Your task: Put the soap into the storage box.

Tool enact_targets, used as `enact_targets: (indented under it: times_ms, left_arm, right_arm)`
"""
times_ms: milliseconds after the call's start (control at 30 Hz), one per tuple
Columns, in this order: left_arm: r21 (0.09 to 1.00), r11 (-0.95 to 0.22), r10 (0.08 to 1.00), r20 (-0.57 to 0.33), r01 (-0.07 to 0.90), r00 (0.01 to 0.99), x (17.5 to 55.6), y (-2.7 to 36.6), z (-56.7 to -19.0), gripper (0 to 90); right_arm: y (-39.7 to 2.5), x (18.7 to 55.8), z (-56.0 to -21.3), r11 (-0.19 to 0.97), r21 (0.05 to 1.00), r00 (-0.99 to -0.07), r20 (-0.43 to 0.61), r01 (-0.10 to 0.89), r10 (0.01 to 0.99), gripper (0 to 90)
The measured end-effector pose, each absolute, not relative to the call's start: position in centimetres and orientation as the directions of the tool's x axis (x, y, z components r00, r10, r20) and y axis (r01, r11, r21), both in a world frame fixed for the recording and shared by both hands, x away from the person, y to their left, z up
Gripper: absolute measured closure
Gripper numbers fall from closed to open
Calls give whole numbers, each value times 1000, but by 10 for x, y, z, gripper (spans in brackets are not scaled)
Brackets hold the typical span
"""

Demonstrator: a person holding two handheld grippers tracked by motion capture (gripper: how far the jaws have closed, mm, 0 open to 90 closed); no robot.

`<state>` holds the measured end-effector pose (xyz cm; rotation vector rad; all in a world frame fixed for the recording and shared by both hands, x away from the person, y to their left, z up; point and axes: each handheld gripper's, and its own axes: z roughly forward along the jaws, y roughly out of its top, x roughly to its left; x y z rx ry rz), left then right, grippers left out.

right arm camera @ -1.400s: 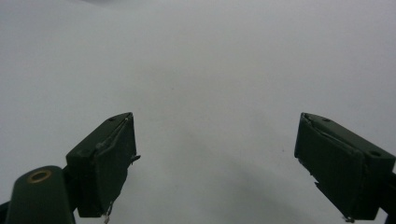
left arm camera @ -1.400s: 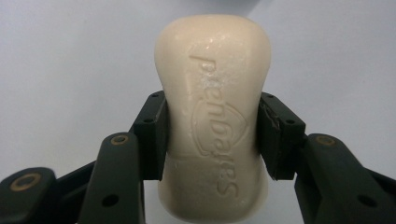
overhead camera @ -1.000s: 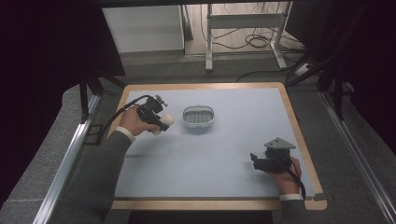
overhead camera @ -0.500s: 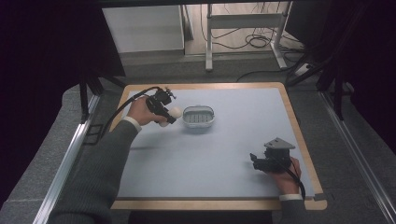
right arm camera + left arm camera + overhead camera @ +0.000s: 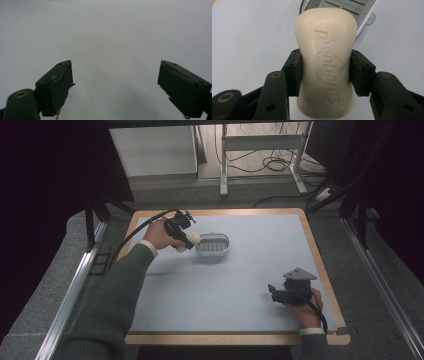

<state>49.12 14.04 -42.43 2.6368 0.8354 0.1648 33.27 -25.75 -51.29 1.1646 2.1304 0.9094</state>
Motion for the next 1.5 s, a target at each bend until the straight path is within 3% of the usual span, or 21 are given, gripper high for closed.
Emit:
enact_targets:
  times_ms: [1500]
  left_arm:
    - [357,-819,489,24,449,872,522,96,-435,500]
  right_arm:
    - [-259,332,-512,382,781,-488,-114,494,865,124]
